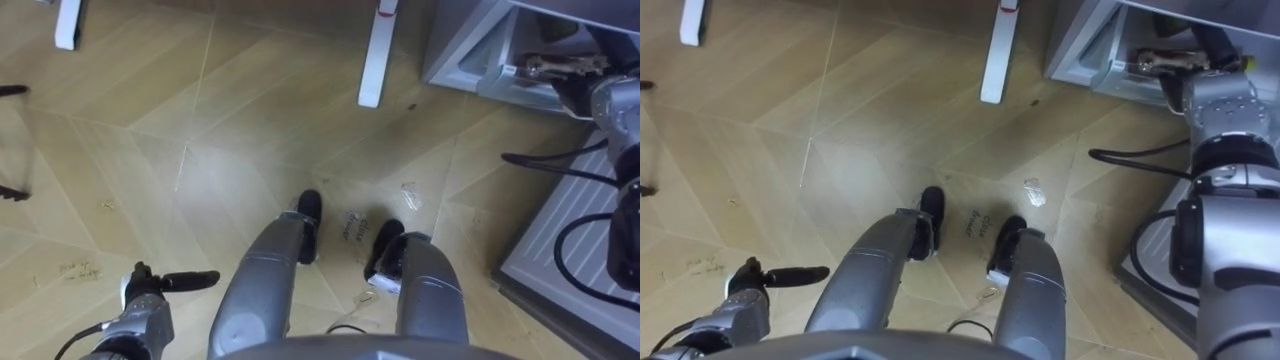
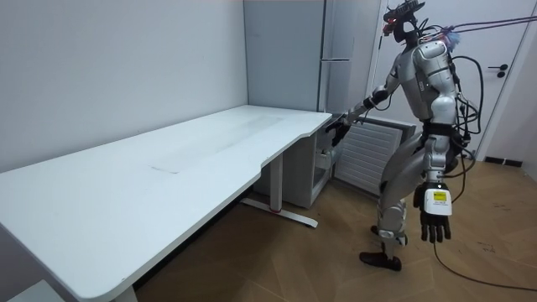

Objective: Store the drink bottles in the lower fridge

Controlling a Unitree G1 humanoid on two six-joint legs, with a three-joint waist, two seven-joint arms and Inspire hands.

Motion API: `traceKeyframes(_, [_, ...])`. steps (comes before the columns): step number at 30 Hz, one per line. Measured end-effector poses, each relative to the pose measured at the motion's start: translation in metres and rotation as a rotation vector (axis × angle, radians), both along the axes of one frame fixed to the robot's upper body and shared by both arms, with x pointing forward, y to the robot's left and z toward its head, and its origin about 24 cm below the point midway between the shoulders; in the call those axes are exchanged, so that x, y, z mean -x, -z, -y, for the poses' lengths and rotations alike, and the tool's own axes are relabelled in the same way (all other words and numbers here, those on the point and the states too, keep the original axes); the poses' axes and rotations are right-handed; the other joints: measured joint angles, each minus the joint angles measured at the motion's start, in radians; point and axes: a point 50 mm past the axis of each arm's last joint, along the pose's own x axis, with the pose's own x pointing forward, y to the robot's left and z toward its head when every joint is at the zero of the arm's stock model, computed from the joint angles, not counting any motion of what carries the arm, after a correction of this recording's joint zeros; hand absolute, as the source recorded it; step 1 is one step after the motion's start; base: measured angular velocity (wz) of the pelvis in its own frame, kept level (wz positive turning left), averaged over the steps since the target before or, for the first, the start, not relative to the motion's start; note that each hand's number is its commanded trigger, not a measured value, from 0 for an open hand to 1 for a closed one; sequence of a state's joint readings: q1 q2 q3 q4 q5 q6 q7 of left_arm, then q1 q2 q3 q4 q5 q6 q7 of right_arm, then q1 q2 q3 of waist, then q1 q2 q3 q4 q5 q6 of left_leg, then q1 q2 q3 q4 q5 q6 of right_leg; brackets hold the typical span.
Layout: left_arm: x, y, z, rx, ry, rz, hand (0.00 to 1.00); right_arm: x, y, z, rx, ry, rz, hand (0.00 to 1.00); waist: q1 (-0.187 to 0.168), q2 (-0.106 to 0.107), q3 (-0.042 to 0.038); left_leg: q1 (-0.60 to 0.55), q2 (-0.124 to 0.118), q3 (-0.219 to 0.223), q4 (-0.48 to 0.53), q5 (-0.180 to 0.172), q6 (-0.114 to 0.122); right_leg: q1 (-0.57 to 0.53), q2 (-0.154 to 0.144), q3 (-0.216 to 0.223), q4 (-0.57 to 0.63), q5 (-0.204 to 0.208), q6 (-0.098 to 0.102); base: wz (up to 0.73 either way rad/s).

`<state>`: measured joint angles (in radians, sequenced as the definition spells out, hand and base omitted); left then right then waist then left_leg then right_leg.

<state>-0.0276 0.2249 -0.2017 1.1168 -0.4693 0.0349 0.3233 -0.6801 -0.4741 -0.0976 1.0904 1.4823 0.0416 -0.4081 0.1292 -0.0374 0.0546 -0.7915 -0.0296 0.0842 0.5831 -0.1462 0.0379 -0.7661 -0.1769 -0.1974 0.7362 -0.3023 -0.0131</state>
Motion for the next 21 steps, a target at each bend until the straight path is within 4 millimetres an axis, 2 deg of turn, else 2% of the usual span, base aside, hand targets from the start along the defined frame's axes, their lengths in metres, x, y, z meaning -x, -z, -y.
traceKeyframes(7, [-0.001, -0.001, 0.000, -0.006, 0.006, 0.017, 0.00, 0.005, 0.003, 0.004, 0.054, 0.005, -0.021, 0.00, -0.029, -0.002, -0.0009, 0.003, 0.002, 0.001, 0.004, 0.000, 0.001, 0.011, -0.002, -0.005, -0.007, 0.001, 0.000, 0.01])
traceKeyframes(11, [-0.001, -0.002, -0.003, -0.013, 0.003, 0.023, 0.00, 0.010, 0.007, 0.006, 0.112, -0.007, -0.044, 0.00, -0.040, -0.002, -0.0014, 0.017, 0.015, 0.009, 0.003, -0.001, 0.002, 0.025, 0.004, -0.003, -0.013, 0.002, 0.000, -0.03])
traceKeyframes(17, [0.005, -0.002, -0.010, -0.023, -0.011, 0.020, 0.00, 0.033, 0.025, 0.015, 0.153, 0.031, -0.091, 0.00, -0.047, -0.008, -0.0227, 0.068, 0.034, 0.032, -0.023, -0.001, 0.001, 0.071, 0.031, 0.006, -0.061, 0.031, -0.007, -0.19])
traceKeyframes(20, [0.011, 0.000, -0.010, -0.013, -0.024, 0.011, 0.00, 0.039, 0.030, 0.018, 0.155, 0.047, -0.114, 0.00, -0.056, -0.012, -0.0271, 0.085, 0.041, 0.042, -0.031, -0.001, 0.001, 0.083, 0.040, 0.017, -0.072, 0.037, -0.006, -0.16])
traceKeyframes(21, [0.012, 0.000, -0.010, -0.009, -0.025, 0.009, 0.00, 0.043, 0.034, 0.019, 0.155, 0.049, -0.125, 0.00, -0.054, -0.011, -0.0288, 0.089, 0.051, 0.046, -0.033, -0.002, 0.000, 0.091, 0.048, 0.016, -0.088, 0.047, -0.009, -0.20])
